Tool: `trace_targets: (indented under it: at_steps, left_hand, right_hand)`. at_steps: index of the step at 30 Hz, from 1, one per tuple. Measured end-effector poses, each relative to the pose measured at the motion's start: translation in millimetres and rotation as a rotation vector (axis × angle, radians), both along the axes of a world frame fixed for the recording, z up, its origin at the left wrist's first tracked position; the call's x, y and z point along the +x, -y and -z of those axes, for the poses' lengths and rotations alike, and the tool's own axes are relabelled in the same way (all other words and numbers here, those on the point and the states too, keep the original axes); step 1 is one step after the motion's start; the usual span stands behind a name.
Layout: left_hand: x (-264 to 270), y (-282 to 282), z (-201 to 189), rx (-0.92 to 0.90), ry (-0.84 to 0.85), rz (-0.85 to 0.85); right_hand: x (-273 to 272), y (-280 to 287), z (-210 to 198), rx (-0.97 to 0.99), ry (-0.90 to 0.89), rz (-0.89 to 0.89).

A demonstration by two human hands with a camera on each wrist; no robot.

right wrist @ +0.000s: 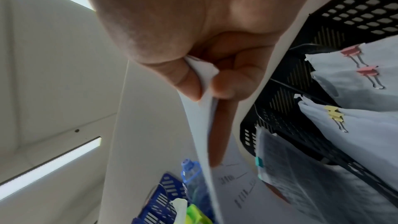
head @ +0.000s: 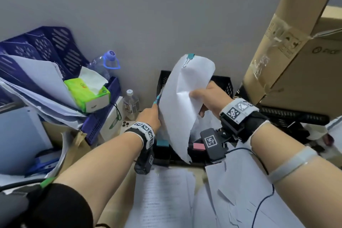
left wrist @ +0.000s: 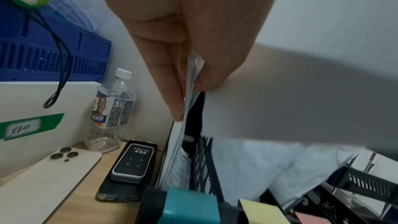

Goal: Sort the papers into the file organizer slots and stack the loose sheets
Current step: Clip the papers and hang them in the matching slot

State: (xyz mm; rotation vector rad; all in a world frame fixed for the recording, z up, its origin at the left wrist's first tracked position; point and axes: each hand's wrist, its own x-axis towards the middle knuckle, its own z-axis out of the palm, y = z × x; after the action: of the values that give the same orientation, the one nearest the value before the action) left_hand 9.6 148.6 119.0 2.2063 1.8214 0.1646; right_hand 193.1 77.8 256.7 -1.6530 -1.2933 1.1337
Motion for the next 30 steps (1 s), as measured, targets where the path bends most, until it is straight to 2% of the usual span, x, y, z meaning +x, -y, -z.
trace_targets:
  at_steps: [4,6,11,14,17,22,24,26,27,29,30]
  left_hand:
    - [-4.2,-5.1,-7.4,0.03,0.069,0.013]
    - [-4.7,-6.8,-9.0,0.036,0.087,0.012]
    - [-5.2,-7.4,-9.4,0.061,0.129,0.027]
    - [-5.3,-6.7,-10.9,0.08,0.168,0.044]
    - [-6.1,-3.6,-12.9,0.08,0.2,0.06]
    - [-6.1,2.4,-15.7,0.073,0.24,0.059]
    - [-6.2,4.0,-15.0,0.071,0.246,0.056]
    - [-6.6,4.9,-12.5,0.063,0.254,0.053]
    - [-6.9,5.5,-9.7,0.047,0.266,0.057]
    - [-7.9,5.9,-2.5,0.006,0.286,0.072]
    - [-9.0,7.7,1.5,-0.004,0.297,0.088]
  right_hand:
    - [-15.8,-24.2,24.5,-0.146,0.189,-0.038]
    - [-25.0,-33.6,33.7,-0.158,0.297,-0.035]
    - [-41.7,-49.8,43.1,-0.013,0.231,0.081]
    - [-49.9,-50.1,56.8,-0.044,0.319,0.074]
    - [-53.5,-51.5,82.7,-0.126,0.323,0.019]
    - [-55.2,-51.9,108.6,-0.04,0.466,0.053]
    - [-55.0,-51.4,117.7,-0.082,0.532,-0.005]
    - [-57.1,-48.7,125.8,-0.213,0.471,-0.106]
    - [-58.5,-45.7,129.3,-0.264,0.375,-0.142]
    - [-58.7,-38.2,133.8,-0.303,0.215,-0.14]
    - [-58.2,-34.1,133.9,-0.3,0.189,-0.136]
